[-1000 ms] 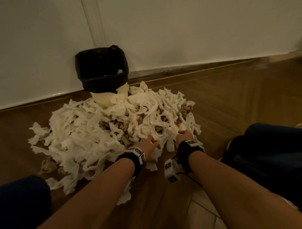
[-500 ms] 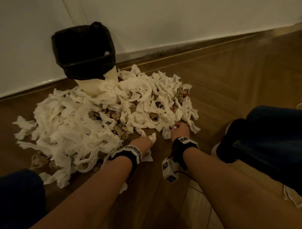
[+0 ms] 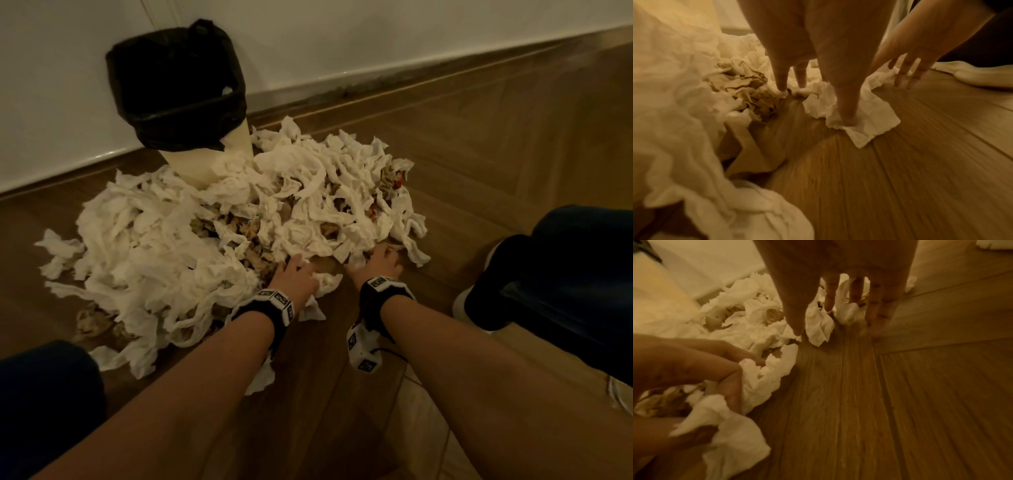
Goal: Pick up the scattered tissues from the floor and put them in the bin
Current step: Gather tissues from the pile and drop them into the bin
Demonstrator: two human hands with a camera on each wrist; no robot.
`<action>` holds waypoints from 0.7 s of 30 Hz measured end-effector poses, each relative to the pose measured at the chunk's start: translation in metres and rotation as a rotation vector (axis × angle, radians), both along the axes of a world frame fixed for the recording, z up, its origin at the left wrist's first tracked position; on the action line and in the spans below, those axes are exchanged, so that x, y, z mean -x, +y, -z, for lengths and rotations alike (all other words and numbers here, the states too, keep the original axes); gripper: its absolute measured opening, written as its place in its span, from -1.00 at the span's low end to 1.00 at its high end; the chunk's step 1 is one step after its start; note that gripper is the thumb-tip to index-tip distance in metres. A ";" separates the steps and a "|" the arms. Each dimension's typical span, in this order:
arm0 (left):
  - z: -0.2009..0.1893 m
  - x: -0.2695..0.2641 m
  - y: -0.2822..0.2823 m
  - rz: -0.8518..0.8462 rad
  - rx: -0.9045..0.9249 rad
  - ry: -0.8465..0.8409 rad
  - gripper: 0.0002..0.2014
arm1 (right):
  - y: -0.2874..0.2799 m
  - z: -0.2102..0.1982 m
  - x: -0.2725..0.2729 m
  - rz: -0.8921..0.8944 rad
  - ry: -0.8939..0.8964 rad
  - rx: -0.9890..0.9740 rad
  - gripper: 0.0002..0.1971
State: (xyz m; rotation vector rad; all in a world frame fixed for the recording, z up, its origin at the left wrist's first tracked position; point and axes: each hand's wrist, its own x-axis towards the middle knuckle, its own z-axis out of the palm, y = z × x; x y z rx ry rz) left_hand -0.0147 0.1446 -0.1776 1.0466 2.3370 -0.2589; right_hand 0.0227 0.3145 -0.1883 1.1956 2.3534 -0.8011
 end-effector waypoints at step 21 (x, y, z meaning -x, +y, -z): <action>-0.016 0.020 -0.001 -0.994 -0.690 -0.447 -0.56 | 0.002 -0.006 -0.008 0.725 0.302 0.703 -0.72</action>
